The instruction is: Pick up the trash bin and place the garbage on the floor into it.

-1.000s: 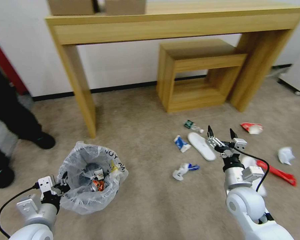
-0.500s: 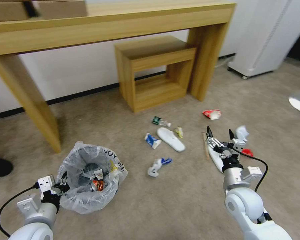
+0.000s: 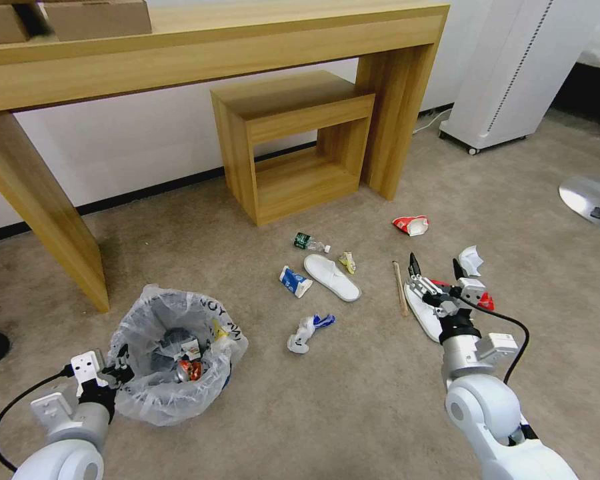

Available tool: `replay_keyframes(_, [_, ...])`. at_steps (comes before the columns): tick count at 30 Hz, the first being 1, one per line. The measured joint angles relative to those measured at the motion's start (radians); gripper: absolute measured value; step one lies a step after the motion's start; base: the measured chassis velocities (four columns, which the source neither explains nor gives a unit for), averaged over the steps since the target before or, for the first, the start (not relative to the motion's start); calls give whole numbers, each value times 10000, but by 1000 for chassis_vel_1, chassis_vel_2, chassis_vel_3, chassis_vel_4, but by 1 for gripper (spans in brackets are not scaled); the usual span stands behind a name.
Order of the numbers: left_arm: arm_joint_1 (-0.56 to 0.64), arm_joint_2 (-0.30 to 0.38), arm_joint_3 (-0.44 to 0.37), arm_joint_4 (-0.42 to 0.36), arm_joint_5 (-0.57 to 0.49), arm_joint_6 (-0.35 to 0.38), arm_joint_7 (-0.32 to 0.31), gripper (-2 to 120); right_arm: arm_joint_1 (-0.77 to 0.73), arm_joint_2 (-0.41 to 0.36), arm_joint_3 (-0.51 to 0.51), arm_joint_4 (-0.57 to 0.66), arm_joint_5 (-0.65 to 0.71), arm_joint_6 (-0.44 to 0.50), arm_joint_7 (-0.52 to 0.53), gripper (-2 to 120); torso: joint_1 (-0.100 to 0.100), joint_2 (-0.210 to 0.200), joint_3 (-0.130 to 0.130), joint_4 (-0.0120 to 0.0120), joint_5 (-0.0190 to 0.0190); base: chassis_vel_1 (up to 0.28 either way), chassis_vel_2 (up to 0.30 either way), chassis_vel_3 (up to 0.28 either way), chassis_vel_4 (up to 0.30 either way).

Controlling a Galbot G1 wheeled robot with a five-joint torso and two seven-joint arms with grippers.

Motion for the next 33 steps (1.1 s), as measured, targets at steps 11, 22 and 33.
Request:
replay_keyframes(11, [-105,8,-92,32,-182,88,-161,1,100,2,-163,-130,-171,10,-200,100,0,1,0,0,1,0,0,0,0])
replay_keyframes(22, [73,224,-297,-196,-519,660,-242,1,77,-2,-285,-46,-218,-32,-243,100,0,0,0,-1,1,-22,27,26,-20])
replay_keyframes(33, [135,329,-252,-324,-634,908,-295,1,-15,-45,-251,54,-254,-104,-228,100,0,0,0,0,1,-71,71,65,-61])
